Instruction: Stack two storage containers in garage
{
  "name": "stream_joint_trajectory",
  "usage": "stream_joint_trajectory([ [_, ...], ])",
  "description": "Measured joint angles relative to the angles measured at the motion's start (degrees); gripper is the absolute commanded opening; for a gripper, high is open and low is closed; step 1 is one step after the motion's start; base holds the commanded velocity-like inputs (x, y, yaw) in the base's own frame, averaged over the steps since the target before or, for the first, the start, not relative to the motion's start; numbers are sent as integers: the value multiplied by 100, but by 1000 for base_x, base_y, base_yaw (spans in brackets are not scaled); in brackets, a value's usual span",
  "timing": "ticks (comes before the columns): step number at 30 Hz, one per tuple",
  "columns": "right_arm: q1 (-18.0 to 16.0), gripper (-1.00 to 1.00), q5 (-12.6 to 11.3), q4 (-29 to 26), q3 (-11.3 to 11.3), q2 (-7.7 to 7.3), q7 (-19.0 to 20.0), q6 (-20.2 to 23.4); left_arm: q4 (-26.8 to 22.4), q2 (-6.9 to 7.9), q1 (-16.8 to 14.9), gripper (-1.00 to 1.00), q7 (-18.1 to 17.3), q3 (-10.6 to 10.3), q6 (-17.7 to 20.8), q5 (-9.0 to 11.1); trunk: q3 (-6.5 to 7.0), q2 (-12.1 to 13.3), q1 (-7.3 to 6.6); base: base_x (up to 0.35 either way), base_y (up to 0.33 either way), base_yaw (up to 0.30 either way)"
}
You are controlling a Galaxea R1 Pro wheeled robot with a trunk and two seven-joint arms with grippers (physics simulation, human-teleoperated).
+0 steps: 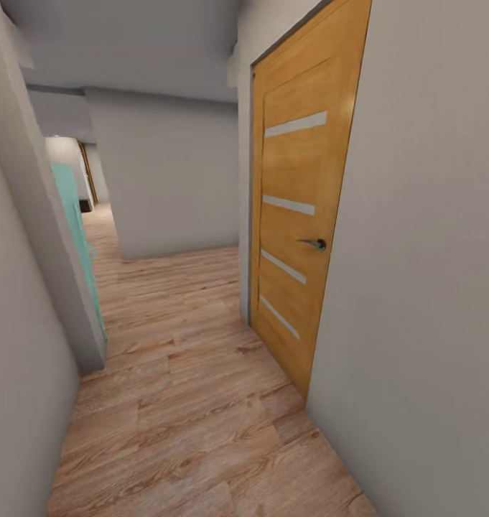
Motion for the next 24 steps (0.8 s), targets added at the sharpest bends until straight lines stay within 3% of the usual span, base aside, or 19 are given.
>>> stream_joint_trajectory([
  [6, 0, 100, 7, -1, 6, 4, 0, 1, -1, 0, 1, 100, 0, 0, 0, 0, 0, 0, 0, 315, -16, 148],
  [24, -1, 100, 9, -1, 6, 5, -1, 1, -1, 0, 1, 100, -1, 0, 1, 0, 0, 0, 0, 315, -85, 264],
])
